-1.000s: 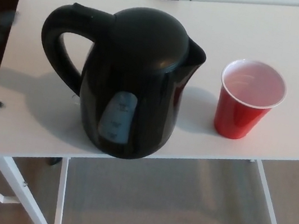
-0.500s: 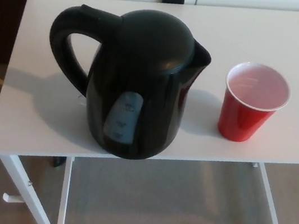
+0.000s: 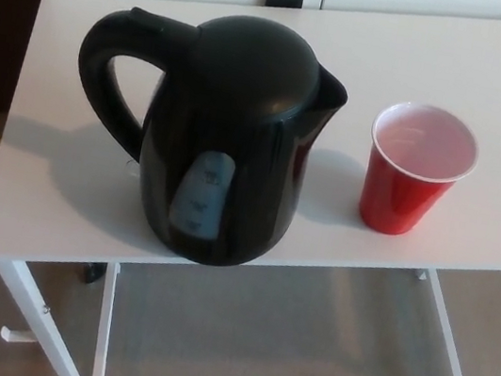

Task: The robot walk towards a table in front and uses its left hand to pick up the pot from the base and pour water to the cup on the right hand side

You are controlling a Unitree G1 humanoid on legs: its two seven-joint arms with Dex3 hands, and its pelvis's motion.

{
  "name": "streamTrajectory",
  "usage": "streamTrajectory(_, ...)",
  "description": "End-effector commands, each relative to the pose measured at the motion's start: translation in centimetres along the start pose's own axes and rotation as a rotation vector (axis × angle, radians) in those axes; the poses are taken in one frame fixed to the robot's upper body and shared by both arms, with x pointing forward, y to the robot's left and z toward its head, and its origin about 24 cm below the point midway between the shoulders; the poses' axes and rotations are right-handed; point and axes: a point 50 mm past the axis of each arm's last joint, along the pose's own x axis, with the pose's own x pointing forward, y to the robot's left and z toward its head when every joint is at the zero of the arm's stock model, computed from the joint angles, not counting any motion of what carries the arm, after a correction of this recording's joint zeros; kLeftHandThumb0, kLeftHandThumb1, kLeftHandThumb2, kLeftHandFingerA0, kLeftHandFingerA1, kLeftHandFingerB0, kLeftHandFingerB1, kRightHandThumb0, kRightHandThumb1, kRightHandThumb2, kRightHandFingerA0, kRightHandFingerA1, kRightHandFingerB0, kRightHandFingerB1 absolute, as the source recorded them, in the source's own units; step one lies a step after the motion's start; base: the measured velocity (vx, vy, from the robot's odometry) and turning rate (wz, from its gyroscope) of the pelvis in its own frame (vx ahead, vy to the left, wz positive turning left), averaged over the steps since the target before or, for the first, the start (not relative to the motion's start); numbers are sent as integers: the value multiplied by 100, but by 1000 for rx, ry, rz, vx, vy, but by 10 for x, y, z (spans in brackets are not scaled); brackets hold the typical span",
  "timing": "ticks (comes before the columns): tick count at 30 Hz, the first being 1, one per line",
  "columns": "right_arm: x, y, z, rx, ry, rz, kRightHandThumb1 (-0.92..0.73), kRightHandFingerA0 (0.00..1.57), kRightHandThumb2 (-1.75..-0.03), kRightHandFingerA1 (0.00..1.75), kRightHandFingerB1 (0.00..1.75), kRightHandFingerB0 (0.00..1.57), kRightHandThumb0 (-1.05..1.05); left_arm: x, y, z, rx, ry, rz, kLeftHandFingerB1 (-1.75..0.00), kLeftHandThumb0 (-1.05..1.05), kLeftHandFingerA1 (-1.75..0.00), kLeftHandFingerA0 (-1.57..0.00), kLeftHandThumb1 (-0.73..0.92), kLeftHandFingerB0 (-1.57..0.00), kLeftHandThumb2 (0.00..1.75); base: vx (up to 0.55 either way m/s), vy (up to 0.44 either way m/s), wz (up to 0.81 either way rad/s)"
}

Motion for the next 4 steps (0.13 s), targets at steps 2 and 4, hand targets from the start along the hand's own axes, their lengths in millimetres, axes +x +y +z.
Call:
streamTrajectory(2,-4,1,-7,18,-39,-26,-71,14,-73,43,38,13,-49,17,-19,-2,-115,55,35,-32,-63,-40,0,64,0,95,0,0,0)
streamTrajectory(4,-4,2,-8,13,-42,-23,-71,14,-74,43,38,13,-50,19,-24,-5,-135,68,14,-29,-64,-33,0,64,-5,96,0,0,0)
